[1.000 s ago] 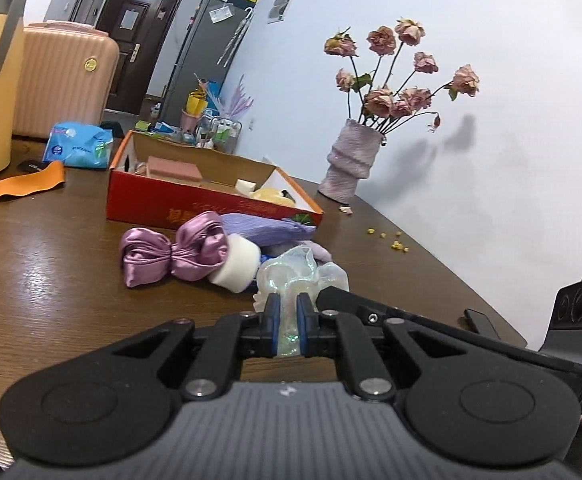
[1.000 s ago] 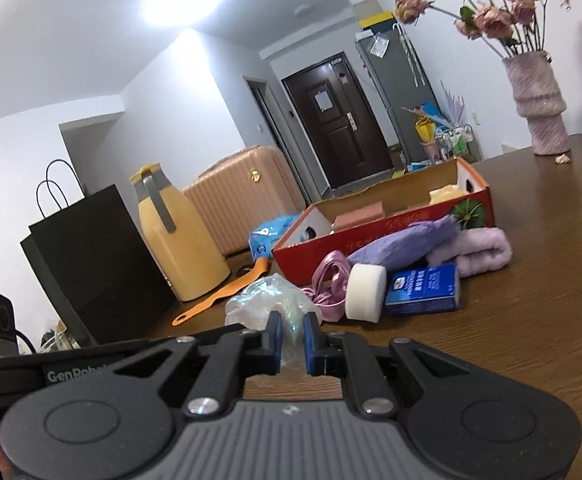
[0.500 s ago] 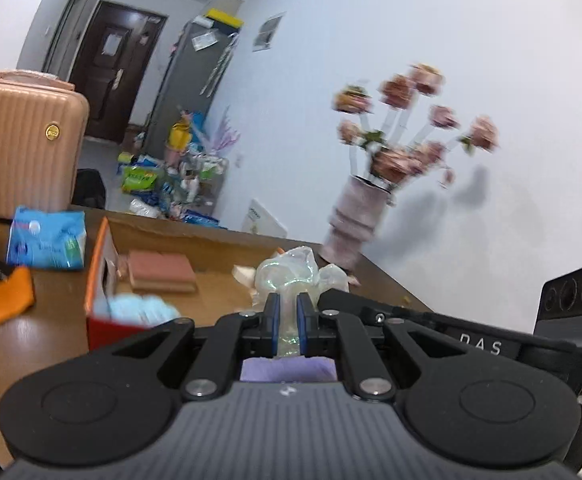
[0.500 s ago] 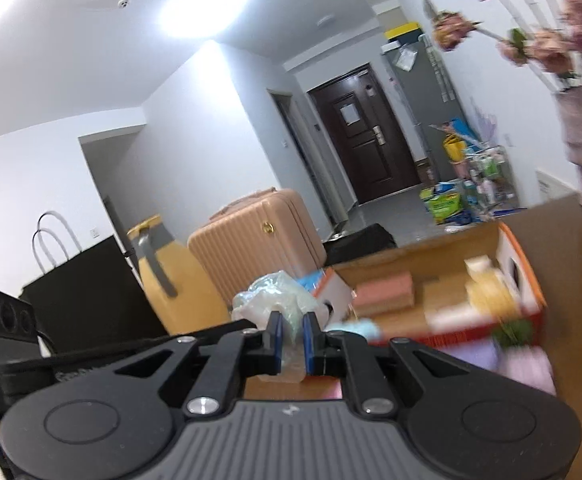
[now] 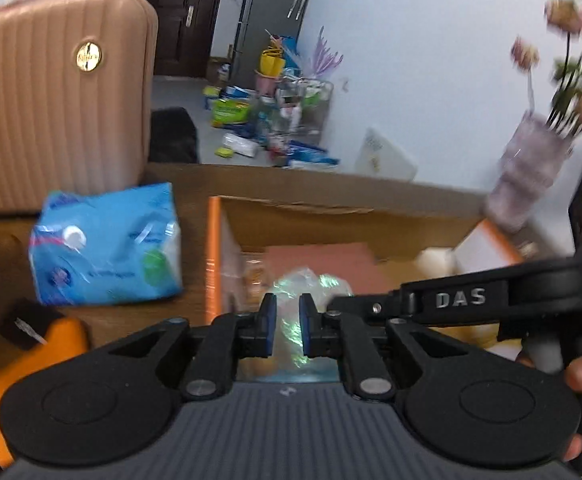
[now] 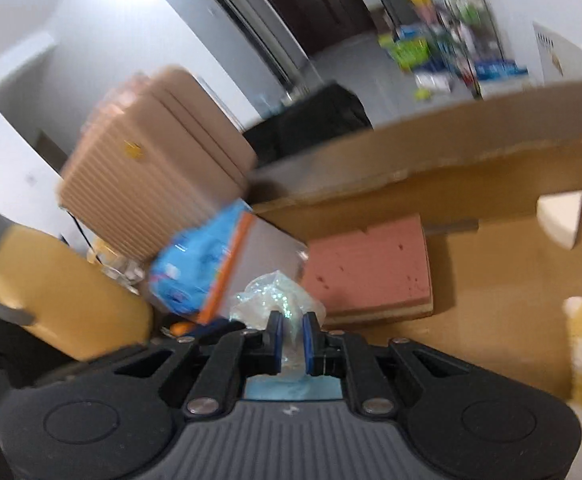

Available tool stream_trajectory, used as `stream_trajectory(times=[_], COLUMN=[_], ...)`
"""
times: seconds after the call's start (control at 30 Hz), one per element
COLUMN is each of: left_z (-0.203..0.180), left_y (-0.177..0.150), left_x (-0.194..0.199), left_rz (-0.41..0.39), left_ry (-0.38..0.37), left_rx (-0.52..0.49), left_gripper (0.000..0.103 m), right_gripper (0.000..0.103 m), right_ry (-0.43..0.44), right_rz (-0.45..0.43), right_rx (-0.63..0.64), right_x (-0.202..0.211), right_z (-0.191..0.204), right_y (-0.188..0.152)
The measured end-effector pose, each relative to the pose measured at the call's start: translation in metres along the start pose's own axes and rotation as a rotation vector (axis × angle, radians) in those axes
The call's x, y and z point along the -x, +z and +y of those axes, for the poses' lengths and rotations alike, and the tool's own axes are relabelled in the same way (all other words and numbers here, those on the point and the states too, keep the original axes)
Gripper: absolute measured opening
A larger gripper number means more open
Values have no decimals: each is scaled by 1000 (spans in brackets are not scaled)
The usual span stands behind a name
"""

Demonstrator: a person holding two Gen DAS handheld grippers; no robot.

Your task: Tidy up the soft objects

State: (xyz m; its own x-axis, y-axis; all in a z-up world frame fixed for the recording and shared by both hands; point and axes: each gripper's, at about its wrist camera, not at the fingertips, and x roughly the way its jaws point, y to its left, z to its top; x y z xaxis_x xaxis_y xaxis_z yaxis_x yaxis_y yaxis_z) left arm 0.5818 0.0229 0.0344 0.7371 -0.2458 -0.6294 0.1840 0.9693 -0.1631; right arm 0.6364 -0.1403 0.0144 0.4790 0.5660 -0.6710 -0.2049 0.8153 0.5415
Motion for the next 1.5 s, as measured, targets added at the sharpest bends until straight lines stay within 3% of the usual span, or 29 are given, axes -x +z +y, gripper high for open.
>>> stream_trajectory(times=[0.17,0.3,0.47,0.57,0.63,0.77,0.83,0.93,1.07,1.27,1.5], left_z=[3,4,-8,-19,-27,-44,-51,-62,-74,-86,-100], left_y=[-7,-8,0,5,7,3,-4,-16,-31,-54,-124], left_x=[-3,3,33,62,81,119,135,155,178,219,276], left_rz=[-12,-16,-58,-102,-128,-189,-221,-273,-335,-408,-478], left_ry=[17,27,34,42,50,86,98,101,113,135,125], left_rx=[-25,-15,-44,-68,-89,-107,-112,-109,-115,-127,-140], left_gripper=[13,18,34,46,52,69,82,86,91,96,102], right_gripper=[16,28,37,43,53,59,68,79,82,83,86], right_ry=[-23,-22,-32,-109,-173,-292,-327,-368,-376,-387,-372], right_rz=[51,56,-43,-116,-172,-277,-337,-450,-549,-593,-650], right_rx=[-7,-31,3,90,153,271,301,326,313,303,355], right_x=[-25,-18,36,83,118,180,208,242,265,292,313], right_z=[3,1,3,10,13,15,11,3,-6,-10,4], right_y=[-1,-2,-3,-4,-8,-22,-33,-56,-84,-123,-207])
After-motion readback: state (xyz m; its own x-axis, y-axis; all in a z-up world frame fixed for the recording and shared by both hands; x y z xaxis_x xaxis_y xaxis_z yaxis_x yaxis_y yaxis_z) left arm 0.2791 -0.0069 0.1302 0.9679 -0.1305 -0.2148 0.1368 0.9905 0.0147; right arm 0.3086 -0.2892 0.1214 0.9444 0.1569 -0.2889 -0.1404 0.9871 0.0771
